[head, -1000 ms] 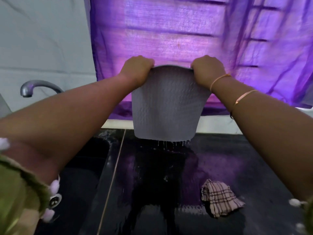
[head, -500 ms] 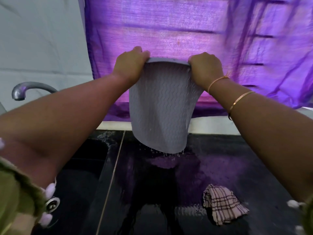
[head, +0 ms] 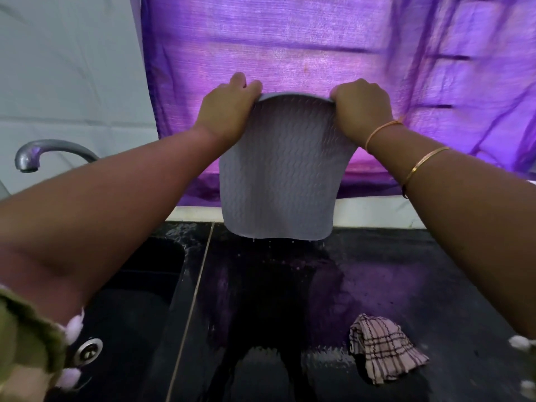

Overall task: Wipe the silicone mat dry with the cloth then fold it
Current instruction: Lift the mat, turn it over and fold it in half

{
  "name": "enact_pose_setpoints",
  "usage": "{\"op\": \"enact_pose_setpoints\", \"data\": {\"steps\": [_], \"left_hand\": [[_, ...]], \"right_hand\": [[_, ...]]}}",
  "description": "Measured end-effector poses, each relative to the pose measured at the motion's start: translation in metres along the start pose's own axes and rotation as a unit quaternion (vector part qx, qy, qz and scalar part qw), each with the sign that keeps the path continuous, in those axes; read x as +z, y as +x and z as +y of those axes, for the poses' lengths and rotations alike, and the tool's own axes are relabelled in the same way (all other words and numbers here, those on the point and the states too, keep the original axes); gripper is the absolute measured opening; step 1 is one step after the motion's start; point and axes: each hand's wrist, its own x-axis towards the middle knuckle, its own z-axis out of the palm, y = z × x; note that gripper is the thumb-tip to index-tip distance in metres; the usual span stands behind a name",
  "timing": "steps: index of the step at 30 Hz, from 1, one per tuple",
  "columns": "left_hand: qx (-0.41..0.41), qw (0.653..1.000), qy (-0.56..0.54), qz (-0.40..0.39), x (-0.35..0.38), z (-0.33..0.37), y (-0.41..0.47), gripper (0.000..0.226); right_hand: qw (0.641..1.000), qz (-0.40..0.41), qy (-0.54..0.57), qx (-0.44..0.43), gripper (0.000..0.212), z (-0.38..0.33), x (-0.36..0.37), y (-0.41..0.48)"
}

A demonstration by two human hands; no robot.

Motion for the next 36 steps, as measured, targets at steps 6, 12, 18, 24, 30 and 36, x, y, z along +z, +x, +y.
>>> {"op": "enact_pose_setpoints", "data": {"steps": [6,12,18,24,30,36], "left_hand": [[-0.04,0.999,-0.029,-0.007,0.001,0.002,0.007,0.05],[-0.035,0.999,-0.004,-0.031,-0.002,0.002,0.014,0.028],[-0.041,0.999,-0.005,0.007,-0.008,0.001,0.016,0.043],[-0.028,0.999,0.02,-0.008,0.003,-0.005,0.005,0.026],[-0.033,0.999,-0.008,-0.007,0.004,-0.007,0.002,0.03],[-0.074,0.989,-0.082,0.103,-0.011,-0.011,0.016,0.03]], "right_hand": [[1.0,-0.014,0.009,0.015,0.02,-0.003,0.001,0.004],[0.999,-0.023,0.019,0.025,0.02,-0.002,0.003,0.003],[1.0,-0.004,0.01,0.028,0.021,-0.003,-0.006,0.006],[1.0,-0.022,0.002,0.011,0.026,-0.007,-0.01,0.001],[1.0,-0.01,0.013,0.026,0.027,-0.006,-0.005,0.0],[0.997,0.078,0.021,0.016,0.027,0.001,-0.026,0.008]]}}
